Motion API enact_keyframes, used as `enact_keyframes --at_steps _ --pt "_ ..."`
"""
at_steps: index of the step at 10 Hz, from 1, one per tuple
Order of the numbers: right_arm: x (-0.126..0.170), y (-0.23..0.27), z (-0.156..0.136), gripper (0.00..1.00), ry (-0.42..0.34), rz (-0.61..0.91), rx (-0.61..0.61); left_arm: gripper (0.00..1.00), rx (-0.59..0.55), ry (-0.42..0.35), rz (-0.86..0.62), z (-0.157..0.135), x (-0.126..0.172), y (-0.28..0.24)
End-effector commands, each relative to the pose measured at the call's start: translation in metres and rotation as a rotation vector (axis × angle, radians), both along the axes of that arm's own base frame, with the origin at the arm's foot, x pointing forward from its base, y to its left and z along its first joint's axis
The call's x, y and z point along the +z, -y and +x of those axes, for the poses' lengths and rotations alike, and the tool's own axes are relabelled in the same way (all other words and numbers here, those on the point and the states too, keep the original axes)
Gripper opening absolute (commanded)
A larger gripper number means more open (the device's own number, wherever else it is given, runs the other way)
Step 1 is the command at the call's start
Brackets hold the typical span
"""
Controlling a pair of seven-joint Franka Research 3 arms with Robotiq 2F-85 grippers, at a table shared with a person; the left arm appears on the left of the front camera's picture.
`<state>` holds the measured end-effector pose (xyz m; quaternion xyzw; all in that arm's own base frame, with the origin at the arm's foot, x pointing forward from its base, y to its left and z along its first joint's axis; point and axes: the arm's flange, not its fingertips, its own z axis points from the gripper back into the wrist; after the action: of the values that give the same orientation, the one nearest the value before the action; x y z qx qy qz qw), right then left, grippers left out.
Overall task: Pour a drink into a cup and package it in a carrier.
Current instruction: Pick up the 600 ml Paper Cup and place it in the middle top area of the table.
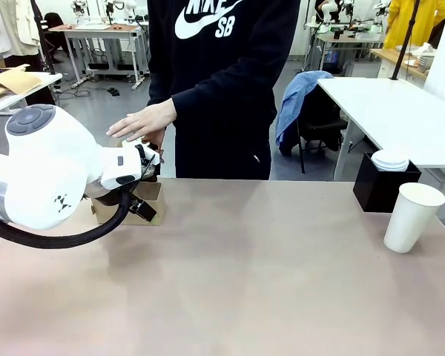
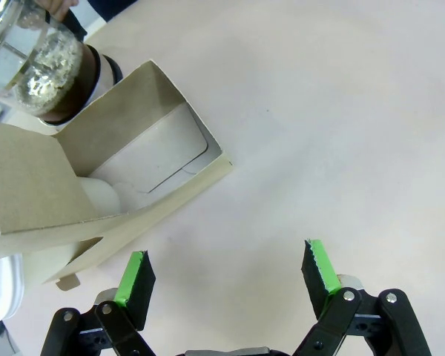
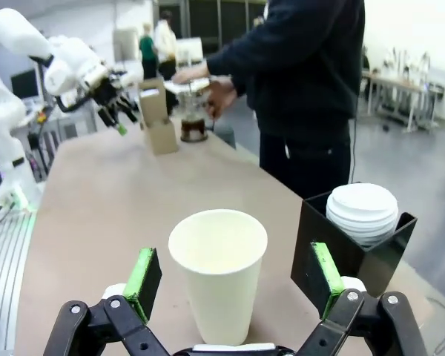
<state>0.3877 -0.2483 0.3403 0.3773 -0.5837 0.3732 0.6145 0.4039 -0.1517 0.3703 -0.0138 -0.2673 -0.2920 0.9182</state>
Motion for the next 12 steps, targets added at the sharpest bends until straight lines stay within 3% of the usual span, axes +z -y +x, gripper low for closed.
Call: enact_keyframes --at_steps 1,5,12 --pt "-0.036 0.018 0.011 1.00 0.083 0.060 0.028 1.00 -0.001 0.000 0.000 0.000 0.000 0.000" --pt "-0.095 -0.016 0.025 1.00 0.019 0.090 -0.007 1.00 -0.001 0.000 0.000 0.000 0.000 0.000" --pt "-0.111 -0.064 0.032 1.00 0.001 0.101 -0.023 1.00 -0.001 0.000 0.000 0.000 0.000 0.000"
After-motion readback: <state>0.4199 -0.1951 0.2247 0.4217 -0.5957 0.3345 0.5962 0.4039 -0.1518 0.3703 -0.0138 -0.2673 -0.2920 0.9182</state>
